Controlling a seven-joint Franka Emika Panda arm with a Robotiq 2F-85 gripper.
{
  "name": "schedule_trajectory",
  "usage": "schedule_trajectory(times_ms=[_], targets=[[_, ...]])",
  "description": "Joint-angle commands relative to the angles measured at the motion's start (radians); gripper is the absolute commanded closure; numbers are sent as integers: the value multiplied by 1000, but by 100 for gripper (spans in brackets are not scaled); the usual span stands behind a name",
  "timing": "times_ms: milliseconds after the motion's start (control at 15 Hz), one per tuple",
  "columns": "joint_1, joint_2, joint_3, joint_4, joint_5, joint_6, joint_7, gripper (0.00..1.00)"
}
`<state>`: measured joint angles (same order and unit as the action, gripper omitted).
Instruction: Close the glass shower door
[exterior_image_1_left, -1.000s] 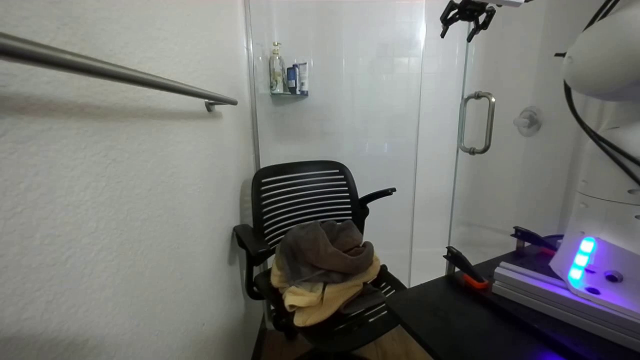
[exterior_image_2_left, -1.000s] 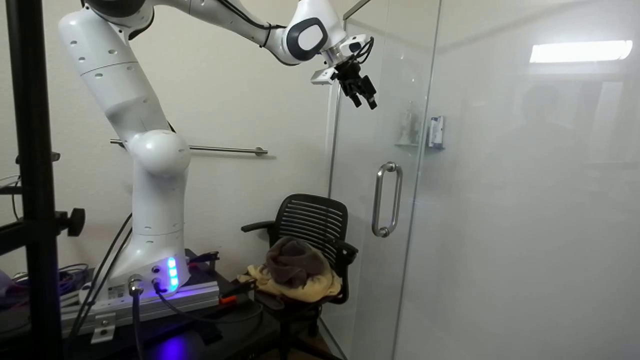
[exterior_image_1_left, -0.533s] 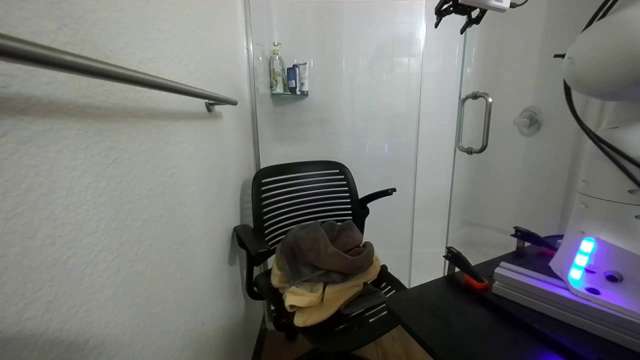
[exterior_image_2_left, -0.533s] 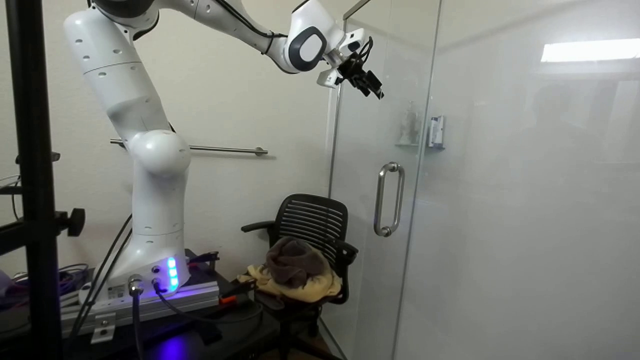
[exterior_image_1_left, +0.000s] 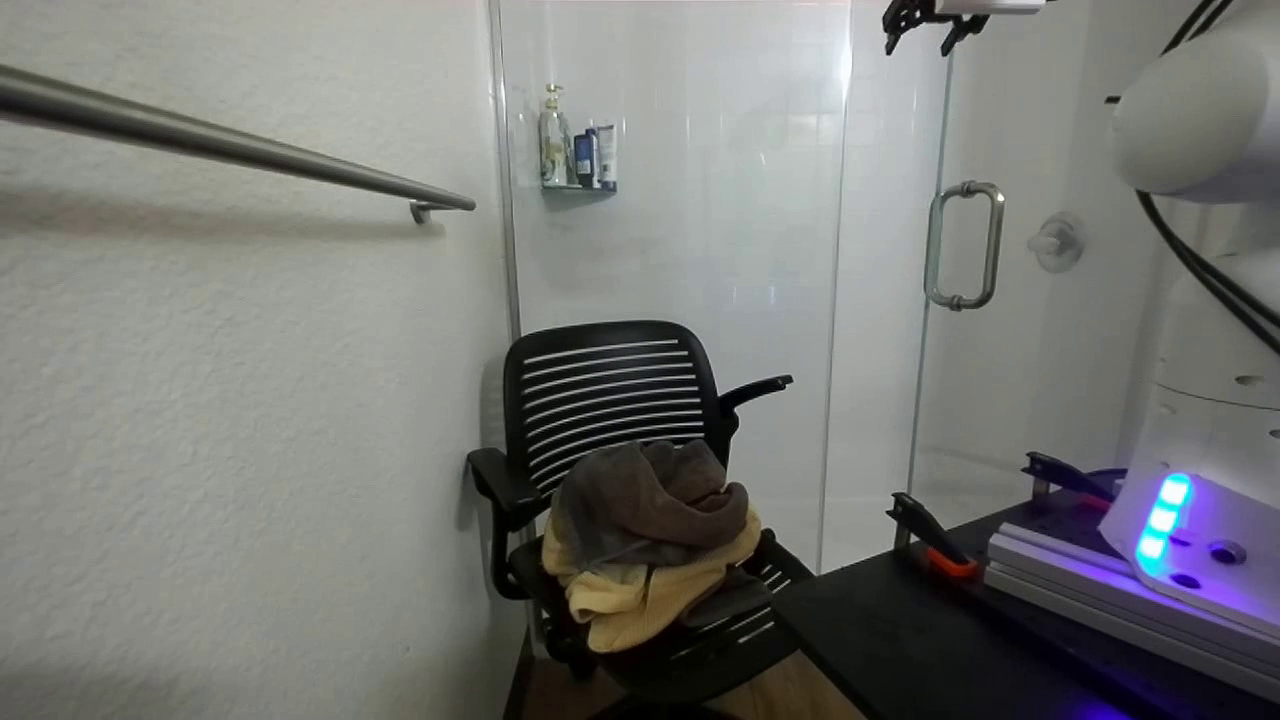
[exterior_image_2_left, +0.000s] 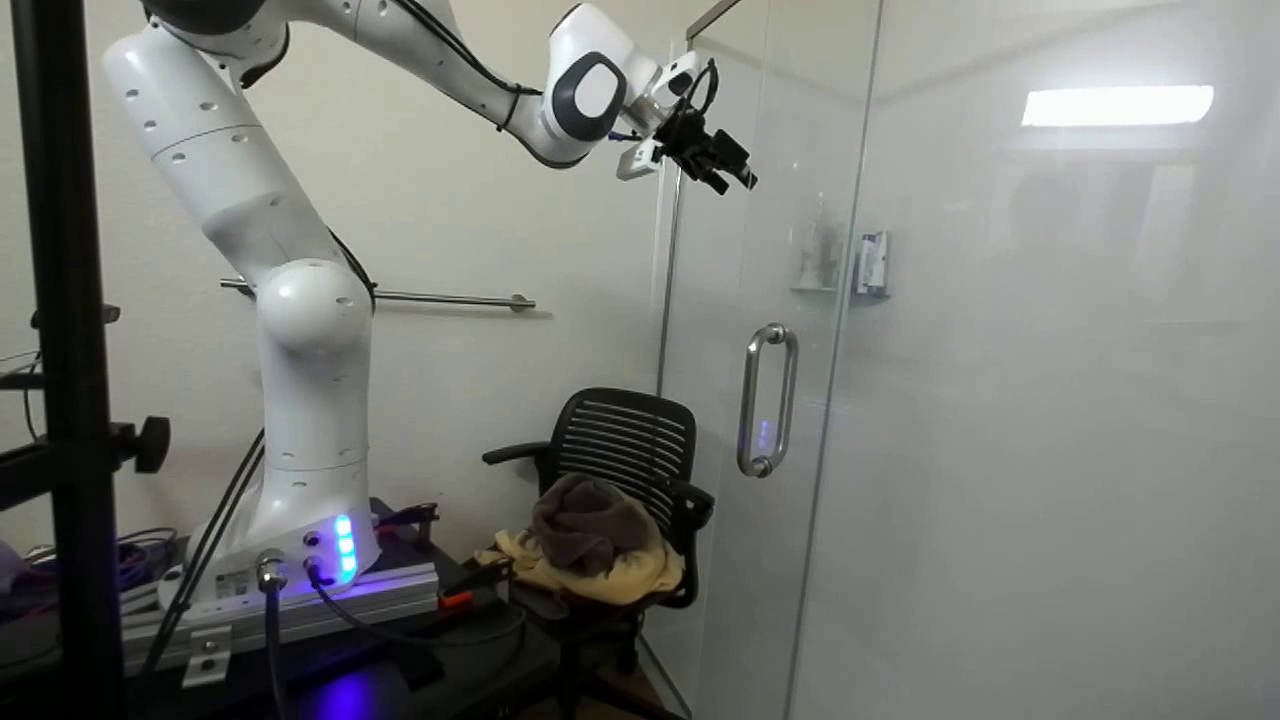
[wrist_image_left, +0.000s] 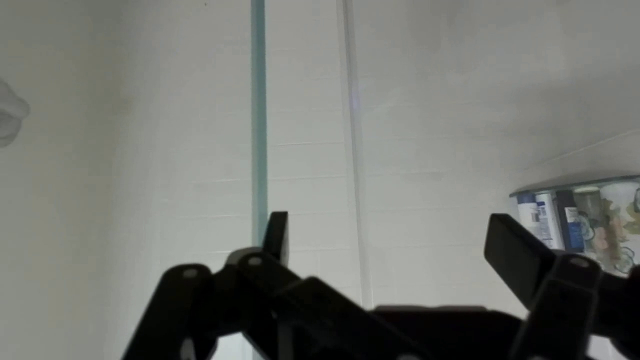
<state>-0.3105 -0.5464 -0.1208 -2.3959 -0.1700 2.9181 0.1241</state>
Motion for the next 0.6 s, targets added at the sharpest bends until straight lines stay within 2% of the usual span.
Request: schedule_trajectory(times_ms=[0,200,333,400,533], targets=[[-127,-154,29,-77,-50,-72,-18,0],[-139,-216,27,-97,-54,-162,-24,0],[-137,-260,37,-107,-55,-292,-18,0],[-95,-222,29,-79,-29,-229,-3,0],[-104,-252,27,-80,-40,-292,-1,0]])
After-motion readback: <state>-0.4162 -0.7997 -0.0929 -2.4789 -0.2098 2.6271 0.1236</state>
